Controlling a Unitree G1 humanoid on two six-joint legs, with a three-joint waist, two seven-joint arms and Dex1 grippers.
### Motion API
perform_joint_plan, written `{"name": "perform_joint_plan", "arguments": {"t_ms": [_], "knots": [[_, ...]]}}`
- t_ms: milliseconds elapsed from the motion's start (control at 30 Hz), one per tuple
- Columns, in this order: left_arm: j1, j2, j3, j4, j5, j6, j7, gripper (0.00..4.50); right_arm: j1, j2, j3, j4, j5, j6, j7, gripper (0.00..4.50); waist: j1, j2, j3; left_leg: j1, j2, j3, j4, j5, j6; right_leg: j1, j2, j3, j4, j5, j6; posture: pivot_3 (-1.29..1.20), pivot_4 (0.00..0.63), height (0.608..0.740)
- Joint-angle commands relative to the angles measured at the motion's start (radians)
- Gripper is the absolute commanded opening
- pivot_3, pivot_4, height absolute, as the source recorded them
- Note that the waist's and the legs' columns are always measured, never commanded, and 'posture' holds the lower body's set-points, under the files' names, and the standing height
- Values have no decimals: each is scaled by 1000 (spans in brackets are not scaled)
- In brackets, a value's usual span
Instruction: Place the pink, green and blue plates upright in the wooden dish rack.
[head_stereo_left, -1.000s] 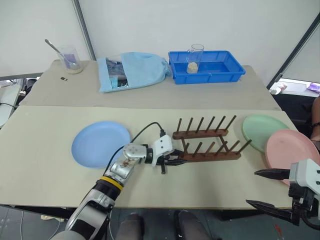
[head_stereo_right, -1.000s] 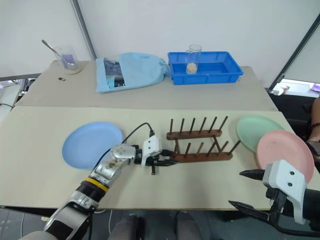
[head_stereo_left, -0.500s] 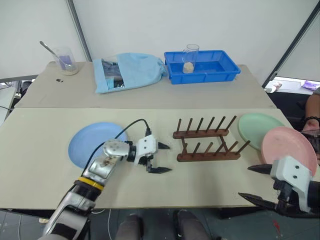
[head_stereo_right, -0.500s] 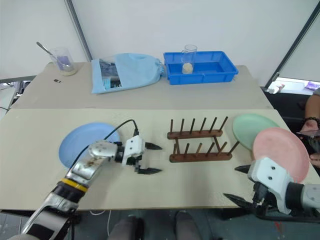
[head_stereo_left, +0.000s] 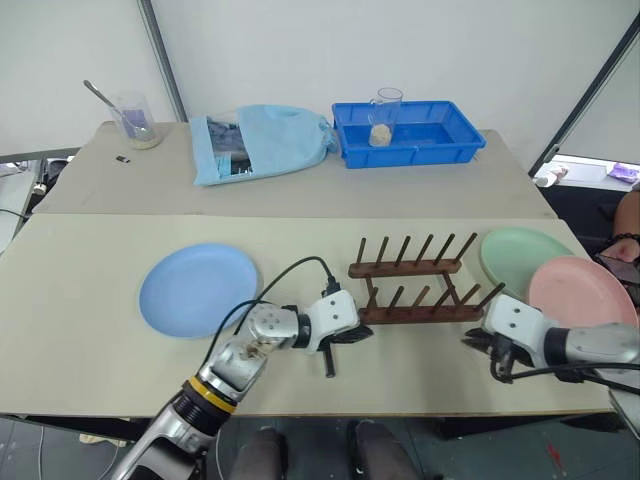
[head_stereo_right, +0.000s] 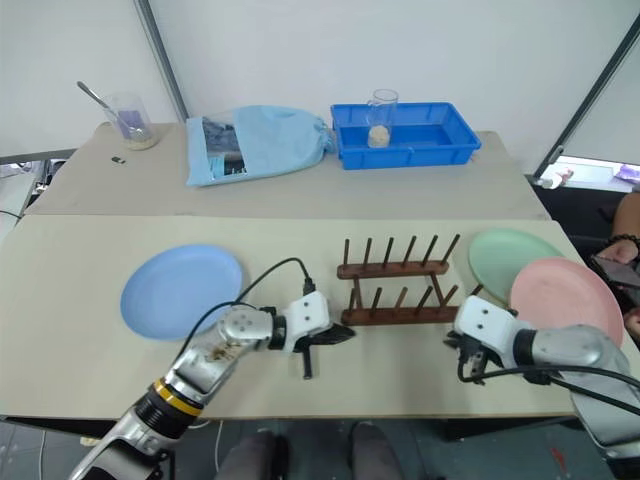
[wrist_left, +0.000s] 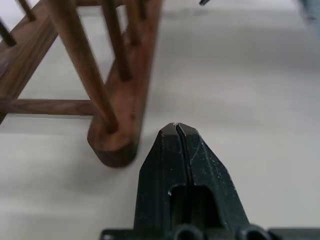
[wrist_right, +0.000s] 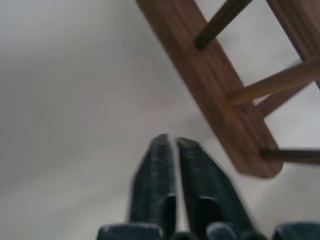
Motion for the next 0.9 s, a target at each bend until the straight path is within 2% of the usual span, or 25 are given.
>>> {"name": "perform_joint_plan", "arguments": {"t_ms": [33, 200, 567, 767, 800, 833, 900], "knots": [[-50, -48, 17, 64, 50, -50, 102, 0, -78, 21, 17, 71, -47, -55, -47, 35, 1, 0, 0, 0, 0, 0, 0, 0, 0, 0, 0, 0, 0, 0, 0, 0, 150, 737], [-102, -95, 37, 156, 80, -94, 174, 0, -169, 63, 61, 170, -94, -109, -79, 35, -1, 0, 0, -1, 0, -1, 3, 0, 0, 1, 0, 0, 1, 1, 1, 0, 150, 737], [-167, -122, 57, 277, 93, -169, 190, 0, -276, 112, 78, 301, -140, -192, -129, 35, 0, 1, 0, -2, -1, -1, 5, 0, 0, 1, 0, 1, 1, 2, 2, 0, 150, 737], [-151, -98, 93, 214, 53, -173, 141, 0, -169, 97, -18, 102, -48, -111, -92, 35, 2, 1, 0, -4, 0, -2, 5, 0, 0, 0, 1, 1, 1, 2, 2, 0, 150, 737], [-134, -65, 102, 170, 35, -166, 104, 543, -136, 100, -72, 32, -20, -73, -102, 293, 1, 1, -1, -4, 0, -2, 5, 0, 0, 0, 1, 0, 1, 2, 2, 0, 150, 737], [-114, -27, 110, 116, 10, -156, 54, 823, -97, 96, -129, -46, 15, -28, -97, 630, 1, 2, 0, -5, 0, -2, 5, 0, 0, -1, 1, 0, 1, 2, 2, 0, 150, 737], [-81, 49, 128, 19, -47, -139, -39, 1696, -19, 94, -233, -177, 67, 54, -91, 1239, -2, 3, -1, -6, 0, -2, 4, 0, 1, -2, 0, 1, 1, 2, 2, 0, 150, 737]]}}
